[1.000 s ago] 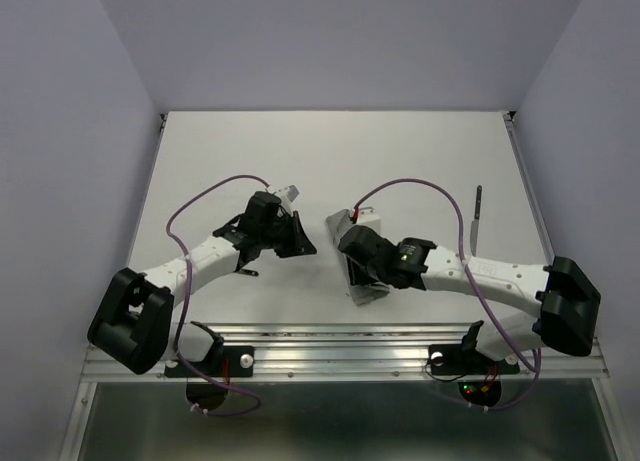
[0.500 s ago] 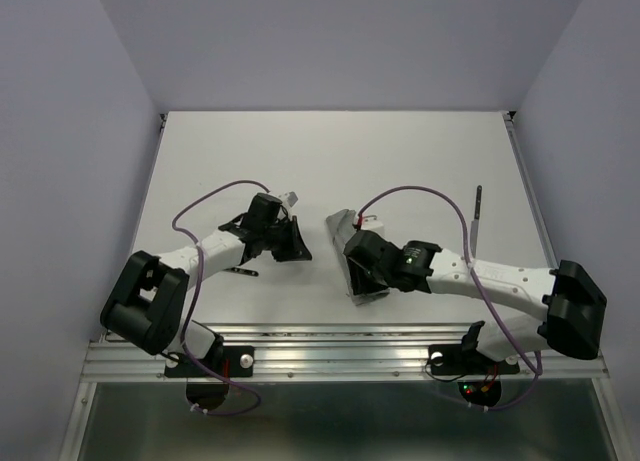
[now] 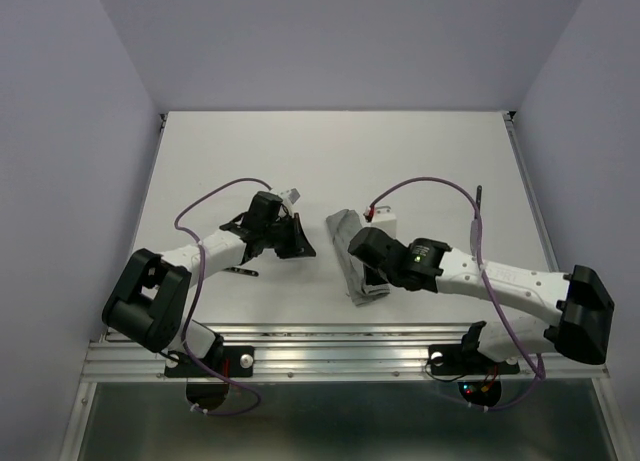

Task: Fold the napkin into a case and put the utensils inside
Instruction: Pick up the smaller rectangle-folded napkin from the center of the board.

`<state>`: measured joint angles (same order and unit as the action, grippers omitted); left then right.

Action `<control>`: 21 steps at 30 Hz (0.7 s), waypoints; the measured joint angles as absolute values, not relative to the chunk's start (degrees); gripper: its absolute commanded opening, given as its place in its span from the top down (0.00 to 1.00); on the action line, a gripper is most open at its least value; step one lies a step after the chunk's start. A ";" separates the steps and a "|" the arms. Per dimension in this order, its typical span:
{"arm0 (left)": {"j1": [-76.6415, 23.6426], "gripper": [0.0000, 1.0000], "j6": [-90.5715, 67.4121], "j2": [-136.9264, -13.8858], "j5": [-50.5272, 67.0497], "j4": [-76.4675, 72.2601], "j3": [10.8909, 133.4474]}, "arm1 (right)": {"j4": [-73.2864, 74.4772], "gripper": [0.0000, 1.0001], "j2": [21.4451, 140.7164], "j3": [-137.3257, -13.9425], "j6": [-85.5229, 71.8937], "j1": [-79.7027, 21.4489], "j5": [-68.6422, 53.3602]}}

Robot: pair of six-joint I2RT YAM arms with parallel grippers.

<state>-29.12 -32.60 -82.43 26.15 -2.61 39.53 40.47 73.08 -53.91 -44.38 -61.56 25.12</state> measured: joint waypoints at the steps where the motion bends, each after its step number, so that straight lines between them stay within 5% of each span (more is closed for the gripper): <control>1: -29.12 1.00 -32.69 -82.43 26.17 -2.83 39.53 | 40.49 0.99 73.63 -54.52 -44.25 -61.28 25.74; 21: -29.12 1.00 -33.91 -82.43 26.28 -4.43 38.89 | 27.83 0.97 85.62 -47.24 -38.72 -56.71 20.23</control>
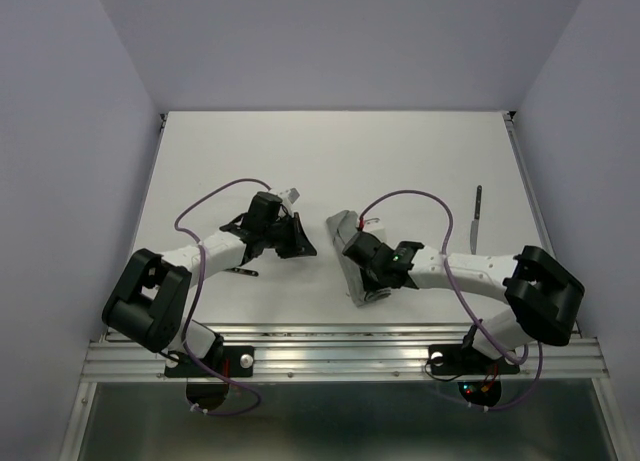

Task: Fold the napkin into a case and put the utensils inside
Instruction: Pick up the smaller rectangle-folded napkin from the center of the board.

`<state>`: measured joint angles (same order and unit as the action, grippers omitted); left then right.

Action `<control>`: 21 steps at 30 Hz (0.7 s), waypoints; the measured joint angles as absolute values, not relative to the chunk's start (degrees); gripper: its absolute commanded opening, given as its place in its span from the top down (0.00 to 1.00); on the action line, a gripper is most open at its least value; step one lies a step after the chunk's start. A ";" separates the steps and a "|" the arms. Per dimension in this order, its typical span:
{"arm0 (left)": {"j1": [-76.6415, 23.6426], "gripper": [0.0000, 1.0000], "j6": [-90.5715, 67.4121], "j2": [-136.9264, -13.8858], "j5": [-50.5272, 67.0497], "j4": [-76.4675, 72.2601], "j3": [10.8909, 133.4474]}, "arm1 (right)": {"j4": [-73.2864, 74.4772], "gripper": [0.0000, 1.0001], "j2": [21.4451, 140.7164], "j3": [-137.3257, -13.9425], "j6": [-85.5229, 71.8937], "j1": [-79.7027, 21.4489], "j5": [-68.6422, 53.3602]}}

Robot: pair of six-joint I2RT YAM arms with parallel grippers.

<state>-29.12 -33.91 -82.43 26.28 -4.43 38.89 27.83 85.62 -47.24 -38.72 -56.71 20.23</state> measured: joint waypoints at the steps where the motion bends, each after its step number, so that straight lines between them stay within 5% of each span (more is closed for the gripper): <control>1: -29.12 1.00 -33.98 -82.43 26.28 -4.60 38.89 | 28.29 0.97 85.43 -47.46 -38.28 -56.71 20.29; 7: -29.12 1.00 -34.57 -82.43 26.04 -4.99 38.89 | 30.09 0.82 83.59 -52.53 -35.86 -56.71 20.62; 13: -29.12 1.00 -35.09 -81.21 23.77 -4.82 38.89 | 29.93 0.52 84.12 -57.36 -33.39 -56.71 20.45; 21: -28.62 1.00 -35.42 -79.02 20.64 -3.01 38.87 | 29.52 0.49 91.11 -58.46 -31.09 -57.19 19.51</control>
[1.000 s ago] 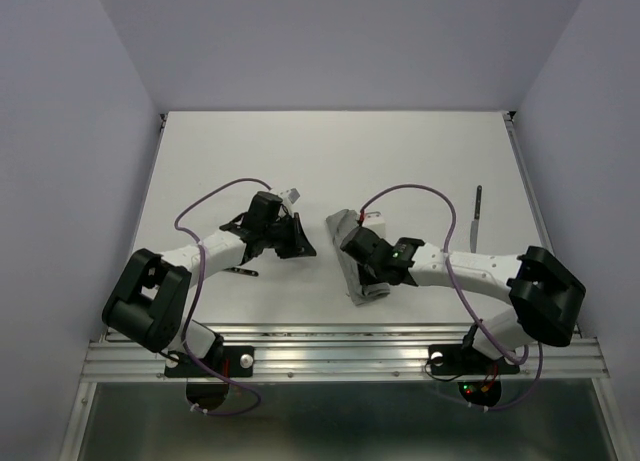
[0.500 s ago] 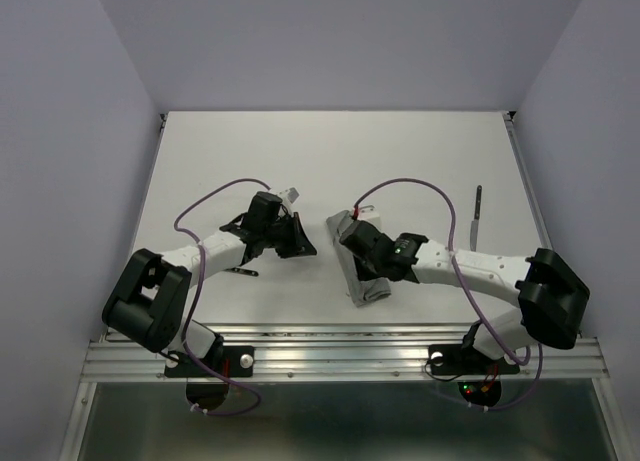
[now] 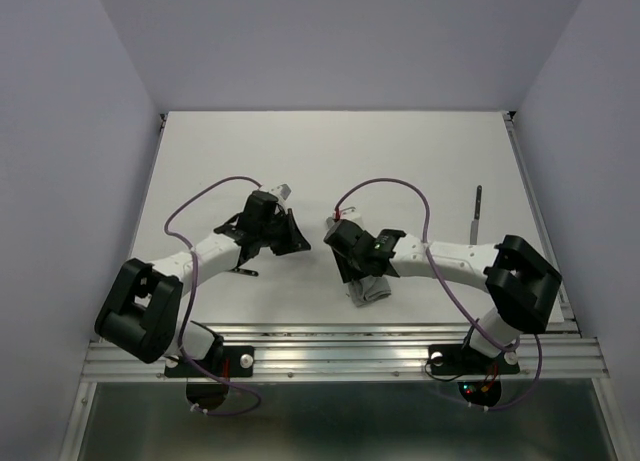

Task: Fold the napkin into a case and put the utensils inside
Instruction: Pick up the smaller rectangle-folded napkin from the center of the board.

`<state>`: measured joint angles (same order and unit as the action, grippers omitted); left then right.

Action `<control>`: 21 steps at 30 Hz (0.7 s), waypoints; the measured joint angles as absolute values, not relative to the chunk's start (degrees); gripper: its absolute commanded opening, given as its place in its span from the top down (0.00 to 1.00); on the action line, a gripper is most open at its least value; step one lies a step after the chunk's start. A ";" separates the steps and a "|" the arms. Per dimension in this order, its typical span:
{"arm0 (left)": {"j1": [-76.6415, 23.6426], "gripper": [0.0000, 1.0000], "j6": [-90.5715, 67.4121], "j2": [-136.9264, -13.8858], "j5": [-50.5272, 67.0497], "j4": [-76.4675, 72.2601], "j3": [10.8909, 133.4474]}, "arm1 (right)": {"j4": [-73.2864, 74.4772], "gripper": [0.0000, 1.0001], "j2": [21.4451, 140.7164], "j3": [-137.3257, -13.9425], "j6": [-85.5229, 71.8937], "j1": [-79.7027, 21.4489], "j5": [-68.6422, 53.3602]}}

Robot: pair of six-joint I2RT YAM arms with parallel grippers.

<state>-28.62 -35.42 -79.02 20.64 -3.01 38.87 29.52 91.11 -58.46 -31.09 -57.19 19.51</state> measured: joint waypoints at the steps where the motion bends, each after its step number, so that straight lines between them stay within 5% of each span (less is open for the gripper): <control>1: -28.36 1.00 -35.48 -78.94 20.36 -2.92 38.79 | 29.47 0.49 91.85 -58.46 -30.92 -57.34 19.46; 21: -26.89 1.00 -36.12 -76.64 18.41 -1.87 36.75 | 29.80 0.43 98.15 -63.20 -28.93 -59.35 22.98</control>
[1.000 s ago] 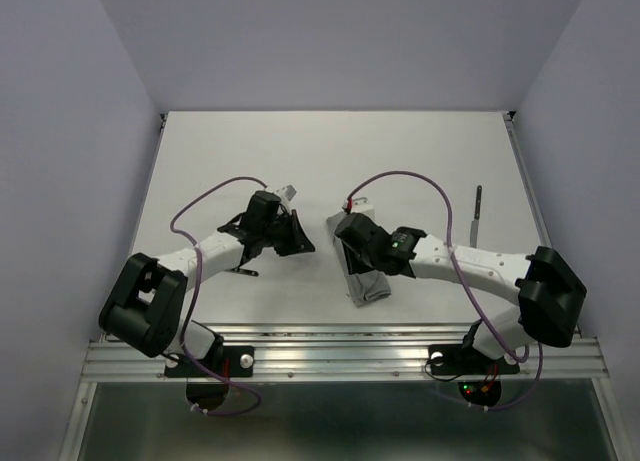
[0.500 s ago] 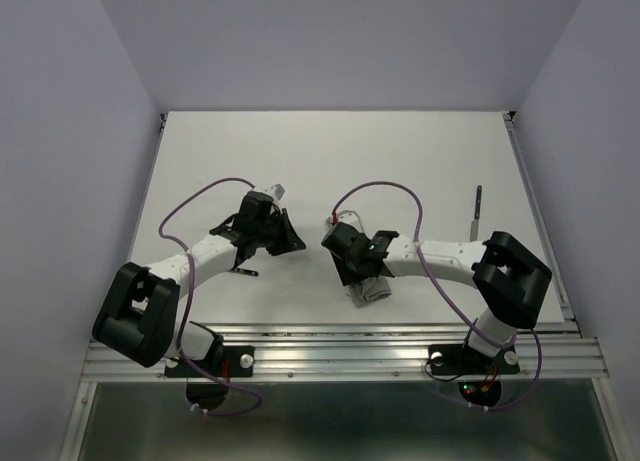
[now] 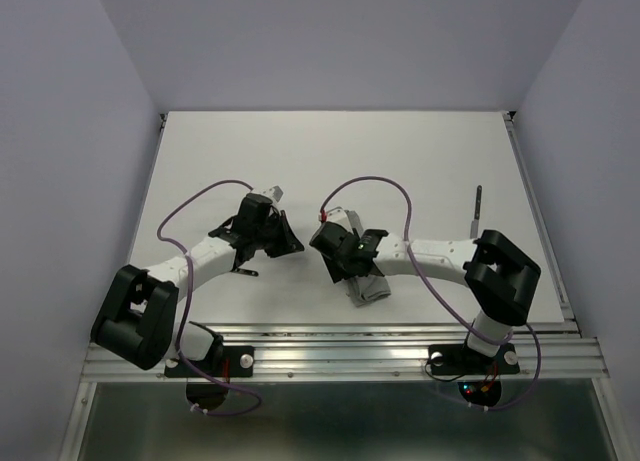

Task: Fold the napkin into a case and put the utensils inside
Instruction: Pick up the smaller rectangle-folded napkin from the center of the board.

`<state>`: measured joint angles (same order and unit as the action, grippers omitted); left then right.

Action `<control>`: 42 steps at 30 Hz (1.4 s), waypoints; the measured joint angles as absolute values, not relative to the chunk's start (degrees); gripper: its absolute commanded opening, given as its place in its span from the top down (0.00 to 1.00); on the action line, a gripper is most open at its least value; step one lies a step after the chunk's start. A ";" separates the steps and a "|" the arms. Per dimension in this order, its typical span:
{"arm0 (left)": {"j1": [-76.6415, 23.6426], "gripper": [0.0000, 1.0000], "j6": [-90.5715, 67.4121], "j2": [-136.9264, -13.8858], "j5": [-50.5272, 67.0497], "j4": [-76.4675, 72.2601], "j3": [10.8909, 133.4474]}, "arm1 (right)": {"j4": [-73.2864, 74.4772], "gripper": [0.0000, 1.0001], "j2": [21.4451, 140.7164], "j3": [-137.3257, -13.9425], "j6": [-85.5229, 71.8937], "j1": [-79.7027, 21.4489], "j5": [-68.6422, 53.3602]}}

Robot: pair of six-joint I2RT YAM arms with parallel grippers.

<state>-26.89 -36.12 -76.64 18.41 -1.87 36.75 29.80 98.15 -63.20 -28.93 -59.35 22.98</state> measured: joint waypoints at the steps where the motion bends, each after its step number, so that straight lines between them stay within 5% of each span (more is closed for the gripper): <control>1: -26.89 1.00 -36.12 -76.66 18.41 -1.87 36.73 | 30.04 0.43 98.41 -63.55 -28.91 -59.46 23.59; 7: -26.89 1.00 -36.10 -77.21 18.72 -2.33 36.27 | 30.50 0.44 101.25 -64.03 -28.93 -59.70 25.50; 14: -26.89 1.00 -36.10 -78.04 19.16 -2.81 35.88 | 30.55 0.61 102.78 -64.01 -29.28 -59.70 26.15; 21: -26.89 1.00 -36.07 -78.28 19.27 -3.40 35.53 | 30.17 0.99 102.76 -63.42 -29.85 -59.70 27.03; 42: -14.83 1.00 -33.58 -68.05 16.69 4.40 37.60 | 9.45 0.99 96.36 -56.58 -30.13 -58.50 14.13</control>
